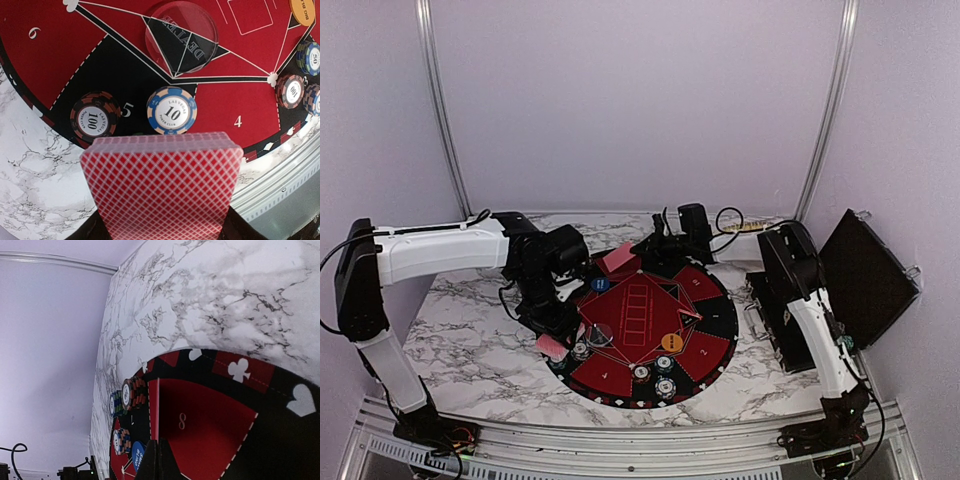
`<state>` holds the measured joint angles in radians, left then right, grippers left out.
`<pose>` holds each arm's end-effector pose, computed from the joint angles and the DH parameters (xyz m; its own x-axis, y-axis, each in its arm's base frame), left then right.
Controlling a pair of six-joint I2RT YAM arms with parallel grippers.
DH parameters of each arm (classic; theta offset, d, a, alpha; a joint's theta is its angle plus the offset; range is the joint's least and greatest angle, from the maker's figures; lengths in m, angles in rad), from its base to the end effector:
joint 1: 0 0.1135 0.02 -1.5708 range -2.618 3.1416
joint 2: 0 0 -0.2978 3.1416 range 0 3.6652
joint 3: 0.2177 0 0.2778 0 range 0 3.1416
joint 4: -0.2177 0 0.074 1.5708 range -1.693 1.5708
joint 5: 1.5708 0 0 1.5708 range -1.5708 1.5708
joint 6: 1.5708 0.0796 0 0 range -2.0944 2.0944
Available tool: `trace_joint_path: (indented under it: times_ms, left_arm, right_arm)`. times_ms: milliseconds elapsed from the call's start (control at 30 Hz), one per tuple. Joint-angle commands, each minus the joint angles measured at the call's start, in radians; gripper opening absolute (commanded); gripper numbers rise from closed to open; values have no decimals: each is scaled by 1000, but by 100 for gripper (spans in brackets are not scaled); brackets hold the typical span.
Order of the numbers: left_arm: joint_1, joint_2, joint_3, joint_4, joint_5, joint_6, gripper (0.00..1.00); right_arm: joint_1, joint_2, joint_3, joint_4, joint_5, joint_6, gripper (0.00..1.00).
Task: Distribute texas hold em gaming equipment
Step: Distribute the poker card in the small blind area.
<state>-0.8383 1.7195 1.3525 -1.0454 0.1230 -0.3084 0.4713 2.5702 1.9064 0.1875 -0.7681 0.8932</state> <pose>0.2355 -0.2764 0.2156 -0.8571 0.5025 -0.1135 0.5150 0.8415 -0.1633 0.5431 0.3388 0.0945 -0.9391 0.1503 -0.3090 -0.2314 0.3882 0.8921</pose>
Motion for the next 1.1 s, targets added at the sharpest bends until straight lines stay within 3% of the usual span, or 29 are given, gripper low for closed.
trace_joint_path:
  times_ms: [0, 167, 367, 700, 867, 1067]
  left_arm:
    - [4, -43, -9, -5, 7, 2, 44]
    - [4, -42, -12, -7, 4, 2, 44]
    - [5, -48, -16, -10, 7, 1, 44]
    - [5, -47, -11, -11, 9, -1, 44]
    - [5, -43, 1, -14, 10, 0, 44]
    - [-13, -21, 38, -27, -4, 1, 44]
  right_arm:
    - [29, 43, 94, -79, 41, -39, 0]
    - [41, 68, 170, -167, 77, -93, 8]
    - [42, 50, 209, -291, 157, -176, 31]
    - [53, -34, 214, -439, 309, -327, 58]
    - [50, -137, 124, -426, 298, -363, 67]
    - [46, -323, -128, -288, 149, -324, 68]
